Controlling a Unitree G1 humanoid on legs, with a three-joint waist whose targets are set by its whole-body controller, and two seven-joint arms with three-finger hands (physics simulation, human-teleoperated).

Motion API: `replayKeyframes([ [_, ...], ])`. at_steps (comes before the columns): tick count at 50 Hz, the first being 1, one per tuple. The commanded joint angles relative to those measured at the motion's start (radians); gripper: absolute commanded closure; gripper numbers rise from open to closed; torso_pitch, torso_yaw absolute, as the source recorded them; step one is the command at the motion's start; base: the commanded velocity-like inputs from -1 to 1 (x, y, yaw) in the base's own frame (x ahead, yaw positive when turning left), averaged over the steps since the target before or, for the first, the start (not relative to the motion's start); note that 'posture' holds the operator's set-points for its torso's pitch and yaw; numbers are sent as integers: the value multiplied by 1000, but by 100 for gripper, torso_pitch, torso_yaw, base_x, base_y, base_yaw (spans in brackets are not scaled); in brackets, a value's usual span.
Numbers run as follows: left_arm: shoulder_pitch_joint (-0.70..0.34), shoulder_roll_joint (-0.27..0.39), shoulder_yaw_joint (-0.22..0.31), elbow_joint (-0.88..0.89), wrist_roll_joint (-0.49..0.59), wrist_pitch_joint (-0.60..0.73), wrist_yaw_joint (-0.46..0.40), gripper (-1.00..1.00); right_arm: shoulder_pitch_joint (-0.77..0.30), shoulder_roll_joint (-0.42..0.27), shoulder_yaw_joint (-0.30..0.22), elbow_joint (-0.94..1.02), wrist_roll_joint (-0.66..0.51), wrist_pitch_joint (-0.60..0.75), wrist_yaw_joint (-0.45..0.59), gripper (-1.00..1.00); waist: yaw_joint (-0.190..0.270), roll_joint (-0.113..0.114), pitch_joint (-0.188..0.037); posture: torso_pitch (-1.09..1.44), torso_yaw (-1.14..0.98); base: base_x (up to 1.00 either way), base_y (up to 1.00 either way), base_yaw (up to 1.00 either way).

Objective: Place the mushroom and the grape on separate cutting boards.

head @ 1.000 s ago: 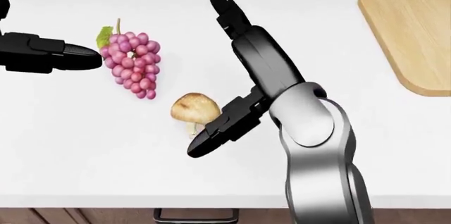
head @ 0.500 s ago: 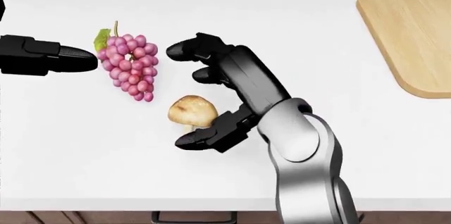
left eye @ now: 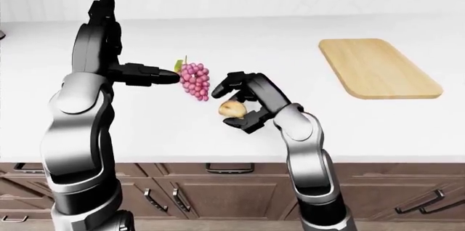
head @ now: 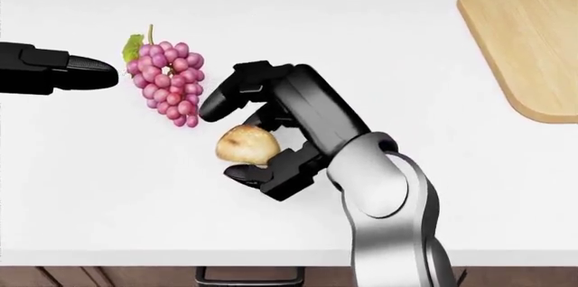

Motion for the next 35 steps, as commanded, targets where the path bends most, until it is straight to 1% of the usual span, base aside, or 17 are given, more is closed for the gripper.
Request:
replayKeyframes([
  [1,-29,12,8,-27,2,-29,6,-100,-28,4,-2,-37,-6,-22,-1,12,-1,6,-24,0,0,0,0,0],
  [4,-26,15,12,-33,-1,-25,5,-100,-37,7,-9,-40,-7,-22,1,24,0,6,-25,0,0,0,0,0],
  [13,-23,20,14,-32,-5,-27,7,-100,-85,1,-11,-140,-58,62,72,40,0,7,-23,0,0,0,0,0],
  [17,-36,21,10,-20,-3,-27,10,-100,-123,-23,-30,-208,-96,128,132,44,1,5,-22,0,0,0,0,0],
  [22,-43,22,11,-20,-5,-23,11,-100,-155,-61,-62,-253,-117,174,182,47,1,3,-19,0,0,0,0,0],
  [25,-49,24,10,-16,-4,-23,11,-100,-215,-111,-111,-249,-112,206,210,51,1,2,-19,0,0,0,0,0],
  [26,-49,25,10,-15,-3,-24,11,-100,-224,-124,-117,-248,-110,214,213,51,0,1,-19,0,0,0,0,0],
  [28,-44,25,11,-11,-3,-31,12,-100,-264,-167,-152,-222,-91,221,223,52,1,1,-18,0,0,0,0,0],
  [31,-38,26,14,-13,-4,-32,11,-100,-325,-254,-212,-158,-49,217,220,54,0,-1,-17,0,0,0,0,0],
  [32,-37,26,14,-15,-4,-32,11,-100,-334,-272,-219,-149,-39,219,214,53,0,-2,-17,0,0,0,0,0],
  [35,-38,25,14,-13,-4,-33,14,-100,-368,-356,-267,-60,13,184,190,55,0,-5,-16,0,0,0,0,0],
])
